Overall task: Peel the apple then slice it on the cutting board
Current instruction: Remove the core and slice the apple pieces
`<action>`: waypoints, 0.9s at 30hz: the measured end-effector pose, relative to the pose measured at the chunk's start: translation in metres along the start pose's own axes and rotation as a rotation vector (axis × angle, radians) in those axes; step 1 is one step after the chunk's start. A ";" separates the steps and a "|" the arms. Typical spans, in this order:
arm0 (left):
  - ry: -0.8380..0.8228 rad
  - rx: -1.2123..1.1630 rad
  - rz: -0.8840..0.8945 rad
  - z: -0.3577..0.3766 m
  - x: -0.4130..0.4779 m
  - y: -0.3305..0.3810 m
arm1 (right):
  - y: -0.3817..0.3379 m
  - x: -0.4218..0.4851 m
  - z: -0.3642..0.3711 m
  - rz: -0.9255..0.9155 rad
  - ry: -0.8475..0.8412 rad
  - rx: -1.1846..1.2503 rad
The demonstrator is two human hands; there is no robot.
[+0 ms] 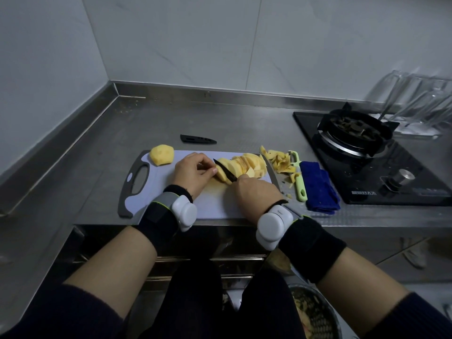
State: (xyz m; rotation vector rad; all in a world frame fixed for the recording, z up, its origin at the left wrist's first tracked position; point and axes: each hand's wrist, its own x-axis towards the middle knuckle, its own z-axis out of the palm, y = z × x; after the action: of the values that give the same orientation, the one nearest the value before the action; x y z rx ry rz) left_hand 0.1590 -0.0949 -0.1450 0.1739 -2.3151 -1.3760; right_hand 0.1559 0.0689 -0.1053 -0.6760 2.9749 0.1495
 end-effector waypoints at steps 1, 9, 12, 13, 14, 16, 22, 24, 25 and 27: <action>-0.001 0.002 0.003 0.000 -0.001 0.000 | 0.000 -0.001 0.002 0.006 0.004 0.001; 0.004 0.005 0.007 0.001 -0.001 0.001 | -0.007 0.014 0.002 -0.019 -0.103 -0.015; 0.003 0.016 0.017 0.000 -0.002 0.001 | 0.001 0.015 0.006 -0.016 -0.102 -0.029; 0.002 0.020 0.021 0.000 -0.002 0.001 | 0.003 0.016 0.007 0.003 -0.087 -0.019; 0.000 0.019 0.022 0.000 -0.003 0.001 | 0.004 0.017 0.008 0.027 -0.073 0.002; -0.001 0.008 0.018 0.000 -0.002 0.000 | 0.006 0.018 0.008 0.076 -0.042 0.052; -0.001 0.013 0.016 0.000 0.000 -0.002 | 0.007 0.007 0.002 0.017 0.062 0.069; 0.003 0.012 0.017 0.000 0.000 -0.002 | 0.007 0.004 -0.001 0.006 0.074 0.063; 0.004 0.014 0.016 0.000 0.000 -0.002 | 0.006 0.002 -0.003 0.002 0.078 0.058; 0.002 0.017 0.020 0.001 0.000 -0.003 | 0.005 -0.001 -0.004 0.005 0.082 0.057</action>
State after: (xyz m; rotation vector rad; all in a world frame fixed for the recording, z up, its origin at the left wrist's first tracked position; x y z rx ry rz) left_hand 0.1586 -0.0956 -0.1476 0.1568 -2.3217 -1.3456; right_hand 0.1542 0.0735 -0.1010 -0.6837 3.0460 0.0388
